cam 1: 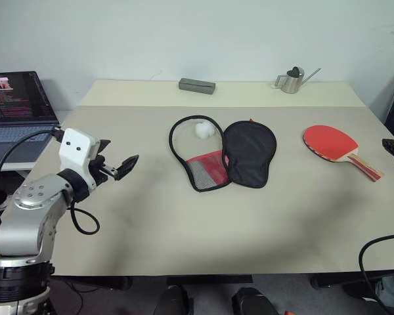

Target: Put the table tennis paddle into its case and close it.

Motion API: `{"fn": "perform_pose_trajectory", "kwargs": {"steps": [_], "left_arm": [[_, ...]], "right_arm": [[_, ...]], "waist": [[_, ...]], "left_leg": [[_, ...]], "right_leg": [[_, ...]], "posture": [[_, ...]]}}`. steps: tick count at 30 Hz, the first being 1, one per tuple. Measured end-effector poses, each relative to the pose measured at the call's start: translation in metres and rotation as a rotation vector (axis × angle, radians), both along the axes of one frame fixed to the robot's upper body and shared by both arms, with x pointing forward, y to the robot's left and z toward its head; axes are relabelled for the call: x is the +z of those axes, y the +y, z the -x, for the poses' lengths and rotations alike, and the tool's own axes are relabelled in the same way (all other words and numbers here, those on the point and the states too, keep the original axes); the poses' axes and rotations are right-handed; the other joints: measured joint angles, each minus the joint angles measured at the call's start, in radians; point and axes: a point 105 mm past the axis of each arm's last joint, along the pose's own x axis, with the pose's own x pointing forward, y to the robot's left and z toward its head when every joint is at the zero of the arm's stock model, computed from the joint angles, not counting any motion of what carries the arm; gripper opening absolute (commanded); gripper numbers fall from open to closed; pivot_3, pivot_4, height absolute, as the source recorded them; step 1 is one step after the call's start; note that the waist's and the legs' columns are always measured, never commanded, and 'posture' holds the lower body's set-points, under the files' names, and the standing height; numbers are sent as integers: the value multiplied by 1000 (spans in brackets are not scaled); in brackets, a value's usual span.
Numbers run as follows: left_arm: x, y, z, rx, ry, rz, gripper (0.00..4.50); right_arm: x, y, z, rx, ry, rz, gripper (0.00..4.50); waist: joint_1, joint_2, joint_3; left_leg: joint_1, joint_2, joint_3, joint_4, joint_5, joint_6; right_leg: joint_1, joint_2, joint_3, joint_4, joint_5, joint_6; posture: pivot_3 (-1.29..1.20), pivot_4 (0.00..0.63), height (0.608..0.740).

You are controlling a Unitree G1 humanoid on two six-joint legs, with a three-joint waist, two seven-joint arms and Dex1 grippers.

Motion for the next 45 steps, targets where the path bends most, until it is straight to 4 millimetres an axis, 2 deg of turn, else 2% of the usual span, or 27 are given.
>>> {"fn": "perform_pose_trajectory", "kwargs": {"steps": [6,12,20,24,27,31,38,42,45], "left_arm": [[-13,19,-7,77,23,-2,4500],[-10,20,-10,49,9,-1,4500],[5,36,-3,61,-33,8,4500],[5,37,-2,49,-27,25,4500],[4,37,-3,45,-18,32,4500],[11,32,-5,12,-33,39,4500],[25,15,-12,-89,-44,49,4500],[22,1,-8,-186,-1,58,4500],[26,-6,-7,-241,3,84,4500]], "right_arm": [[10,-11,9,-17,20,74,4491],[13,-2,6,43,10,85,4491],[0,15,0,130,11,48,4491],[-10,24,2,199,35,43,4491],[-17,23,6,202,53,32,4491],[-17,27,9,230,42,22,4491],[-16,59,7,383,42,-23,4491],[-12,99,20,600,74,-37,4491],[-9,120,26,681,88,-35,4491]], "waist": [[0,0,0],[-2,0,0],[-2,0,0],[0,0,0],[1,0,0],[2,0,0],[2,0,0],[6,0,0],[7,0,0]], "left_leg": [[0,0,1,0,0,0],[0,0,1,0,0,0],[0,0,1,0,0,0],[0,0,1,0,0,0],[0,0,1,0,0,0],[0,0,1,0,0,0],[0,0,1,1,0,0],[0,1,-1,0,0,0],[0,1,-3,1,0,0]], "right_leg": [[0,0,0,0,0,0],[0,0,0,0,0,0],[0,0,0,0,0,0],[1,0,-1,0,0,0],[1,0,-1,1,0,0],[1,0,-1,1,0,0],[0,0,-1,1,0,0],[1,1,-2,1,0,0],[1,1,-2,2,0,0]], "posture": [[0,150,740],[0,150,740],[0,150,740],[0,150,740],[0,150,740],[0,150,740],[0,150,740],[0,150,740],[0,150,740]]}}
